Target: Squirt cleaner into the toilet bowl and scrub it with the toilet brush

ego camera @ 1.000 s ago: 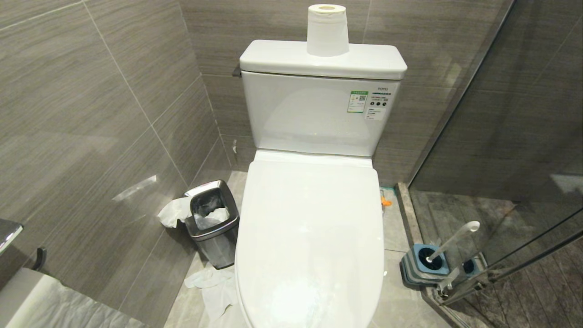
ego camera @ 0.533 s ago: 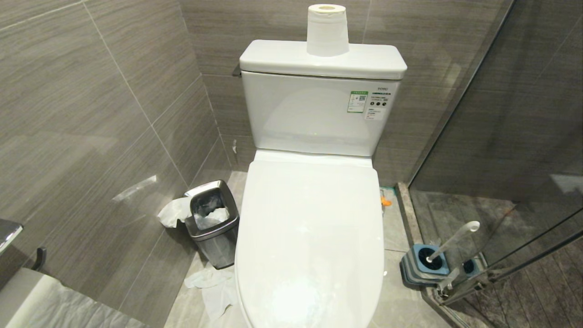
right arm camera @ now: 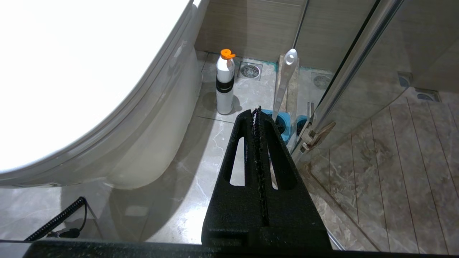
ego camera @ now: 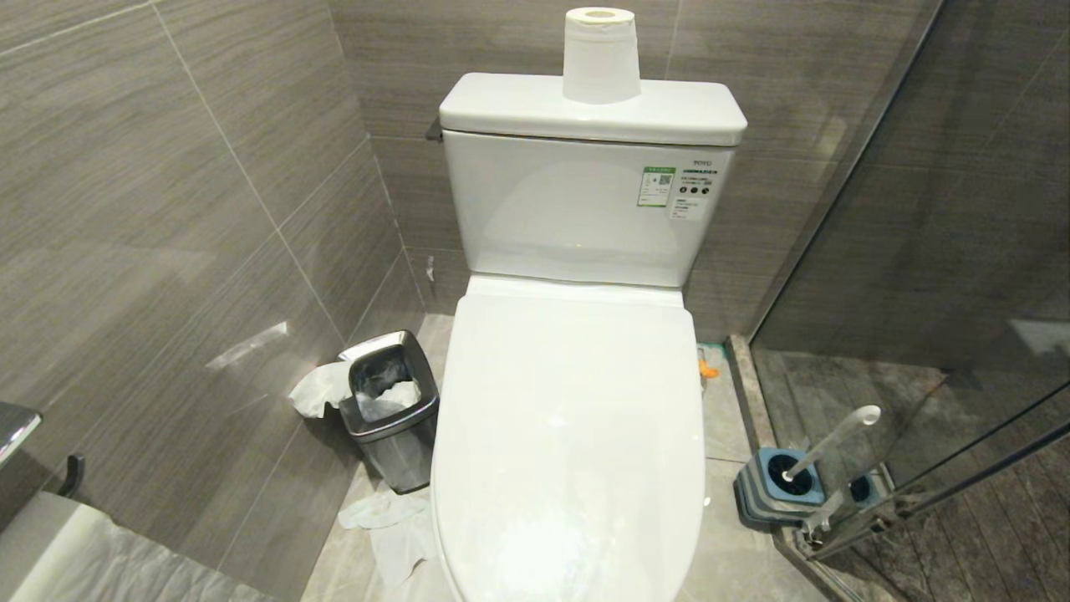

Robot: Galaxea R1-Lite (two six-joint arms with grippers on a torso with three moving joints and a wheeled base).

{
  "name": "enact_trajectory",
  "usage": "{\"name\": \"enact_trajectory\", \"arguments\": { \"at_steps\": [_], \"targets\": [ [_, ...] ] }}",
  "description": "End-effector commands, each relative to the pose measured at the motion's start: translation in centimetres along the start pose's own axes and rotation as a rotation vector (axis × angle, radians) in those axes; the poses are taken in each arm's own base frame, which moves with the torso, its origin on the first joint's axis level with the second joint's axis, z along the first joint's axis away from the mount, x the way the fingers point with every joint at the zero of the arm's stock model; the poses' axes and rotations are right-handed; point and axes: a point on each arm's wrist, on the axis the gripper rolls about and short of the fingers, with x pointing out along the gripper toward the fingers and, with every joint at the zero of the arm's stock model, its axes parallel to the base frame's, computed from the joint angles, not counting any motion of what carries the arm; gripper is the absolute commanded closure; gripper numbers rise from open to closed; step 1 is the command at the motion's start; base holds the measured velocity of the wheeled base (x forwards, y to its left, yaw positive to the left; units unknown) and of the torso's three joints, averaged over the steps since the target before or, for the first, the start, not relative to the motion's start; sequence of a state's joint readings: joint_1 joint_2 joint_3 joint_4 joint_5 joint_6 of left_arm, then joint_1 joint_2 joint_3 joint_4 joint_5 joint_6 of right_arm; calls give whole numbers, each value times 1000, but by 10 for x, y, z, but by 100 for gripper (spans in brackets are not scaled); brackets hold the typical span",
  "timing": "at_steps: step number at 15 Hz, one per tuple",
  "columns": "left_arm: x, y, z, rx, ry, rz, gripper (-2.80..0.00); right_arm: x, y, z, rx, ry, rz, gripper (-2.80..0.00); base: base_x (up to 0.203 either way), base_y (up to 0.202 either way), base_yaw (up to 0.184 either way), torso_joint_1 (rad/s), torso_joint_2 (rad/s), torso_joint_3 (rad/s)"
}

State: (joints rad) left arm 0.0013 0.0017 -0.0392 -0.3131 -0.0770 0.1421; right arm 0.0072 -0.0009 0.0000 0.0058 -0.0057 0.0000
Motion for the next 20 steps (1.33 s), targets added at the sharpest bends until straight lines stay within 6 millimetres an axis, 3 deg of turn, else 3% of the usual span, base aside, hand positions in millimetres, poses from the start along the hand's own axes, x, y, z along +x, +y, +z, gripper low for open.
{"name": "enact_trajectory", "arguments": {
  "at_steps": [1,8,20],
  "targets": [
    [0,-3,-20,-28,118,-22,0,0,0,0,0,1,0,0,0,0,0,0,0,0],
    [-6,-6,-45,-44,376,4,0,0,0,0,0,1,0,0,0,0,0,0,0,0],
    [-6,-5,-44,-135,366,12,0,0,0,0,2,1,0,0,0,0,0,0,0,0]
  ]
}}
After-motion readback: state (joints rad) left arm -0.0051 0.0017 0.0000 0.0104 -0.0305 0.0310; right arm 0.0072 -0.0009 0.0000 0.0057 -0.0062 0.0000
